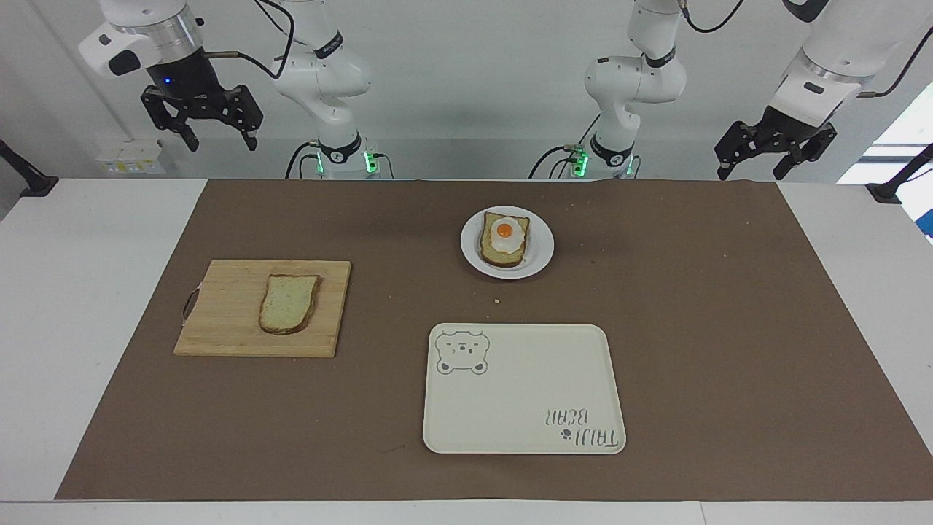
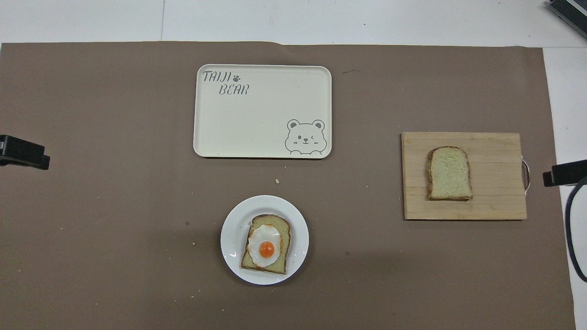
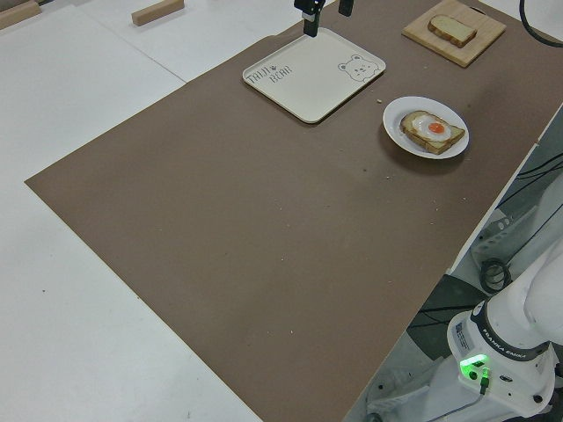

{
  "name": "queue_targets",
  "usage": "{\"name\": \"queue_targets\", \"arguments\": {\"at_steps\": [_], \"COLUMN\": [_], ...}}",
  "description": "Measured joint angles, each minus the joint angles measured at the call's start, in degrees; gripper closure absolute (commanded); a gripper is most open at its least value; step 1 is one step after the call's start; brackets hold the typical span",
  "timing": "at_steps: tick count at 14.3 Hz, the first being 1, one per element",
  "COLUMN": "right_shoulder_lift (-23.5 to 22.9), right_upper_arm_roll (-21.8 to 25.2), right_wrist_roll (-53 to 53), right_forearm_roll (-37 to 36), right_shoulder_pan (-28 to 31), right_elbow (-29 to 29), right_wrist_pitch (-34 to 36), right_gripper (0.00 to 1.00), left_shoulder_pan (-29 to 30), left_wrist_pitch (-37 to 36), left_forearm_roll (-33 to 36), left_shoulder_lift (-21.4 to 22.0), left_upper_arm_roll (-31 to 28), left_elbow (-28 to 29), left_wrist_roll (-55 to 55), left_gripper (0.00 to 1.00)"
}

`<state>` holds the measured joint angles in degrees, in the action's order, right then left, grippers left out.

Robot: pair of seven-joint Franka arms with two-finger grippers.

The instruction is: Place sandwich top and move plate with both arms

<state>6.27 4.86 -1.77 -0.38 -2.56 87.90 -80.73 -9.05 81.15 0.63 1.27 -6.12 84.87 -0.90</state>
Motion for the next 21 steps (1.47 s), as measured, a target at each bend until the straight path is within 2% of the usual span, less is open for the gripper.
{"name": "queue_targets", "arguments": {"at_steps": [21], "right_shoulder_lift": [0.18], "right_upper_arm_roll": [0.00], "right_wrist_roll": [-0.75], "right_forearm_roll": [-0.87], "right_shoulder_pan": [0.00], "right_elbow": [1.30], "right_wrist_pitch": [-0.68], "right_gripper": [0.00], "left_shoulder_pan": [-0.03], "left_wrist_pitch": [-0.06], "left_forearm_roll": [-1.00], "left_shoulder_lift": [0.00], "left_upper_arm_roll": [-0.10], "left_elbow": [-0.04], "left_wrist_roll": [-0.15], "left_gripper": [0.00]}}
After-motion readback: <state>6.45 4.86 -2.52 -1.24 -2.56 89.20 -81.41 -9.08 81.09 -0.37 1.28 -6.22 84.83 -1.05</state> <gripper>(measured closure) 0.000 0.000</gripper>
